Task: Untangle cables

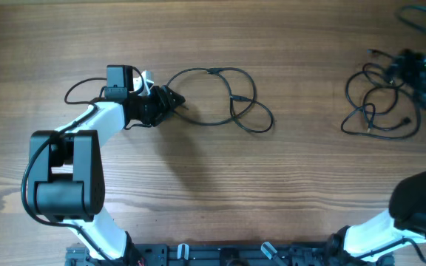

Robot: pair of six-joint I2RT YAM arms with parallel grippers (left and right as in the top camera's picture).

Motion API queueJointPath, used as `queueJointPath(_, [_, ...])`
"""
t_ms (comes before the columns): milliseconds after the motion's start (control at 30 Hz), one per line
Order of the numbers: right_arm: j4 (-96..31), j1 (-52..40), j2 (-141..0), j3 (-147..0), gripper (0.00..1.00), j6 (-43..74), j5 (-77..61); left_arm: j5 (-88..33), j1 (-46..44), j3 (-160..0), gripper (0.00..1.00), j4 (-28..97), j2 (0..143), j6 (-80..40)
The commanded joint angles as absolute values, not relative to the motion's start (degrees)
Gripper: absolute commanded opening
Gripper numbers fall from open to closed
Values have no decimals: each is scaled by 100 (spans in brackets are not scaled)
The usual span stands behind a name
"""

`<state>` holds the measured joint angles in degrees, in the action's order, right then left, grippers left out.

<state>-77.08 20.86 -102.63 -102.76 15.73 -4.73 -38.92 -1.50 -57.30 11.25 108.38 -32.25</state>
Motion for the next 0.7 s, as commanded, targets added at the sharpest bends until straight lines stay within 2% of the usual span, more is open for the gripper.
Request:
queueJointPath(0, [-7964, 1000, -10200, -10018, 100, 598, -1514, -3913, -161, -5695, 61, 1109, 10864, -3175])
queueJointPath(100, [-7264, -183, -10200, -9024, 100, 617, -1518, -3913, -161, -5695, 56, 1109, 10864, -3175])
queueJointPath(133, [-7000, -434, -10200, -8744, 100, 609, -1553, -3913, -161, -5695, 61, 1103, 10864, -3175])
queueJointPath(200, [-6187, -1037, -10200, -8003, 100, 534, -2071, -3920, -154, -5695, 80, 1013, 10864, -3059])
queueJointPath(267, [-5459, -1557, -10200, -7452, 100, 303, -2541, -3920, -148, -5695, 86, 943, 10864, -2871])
queueJointPath(400, [-3940, -2403, -10200, -6591, 100, 508, -2060, -4005, 14, -5701, 95, 950, 10746, -2633])
queueJointPath(467, [-3743, -2561, -10200, -6460, 97, 810, -1743, -4003, 196, -5699, 96, 1087, 10560, -2569])
queueJointPath(533, [-3627, -2628, -10200, -6309, 86, 810, -1669, -3903, 429, -5699, 92, 1288, 10495, -2571])
queueJointPath(667, [-3122, -2630, -10213, -6213, 86, 810, -1627, -3398, 580, -5699, 89, 1446, 10495, -2596])
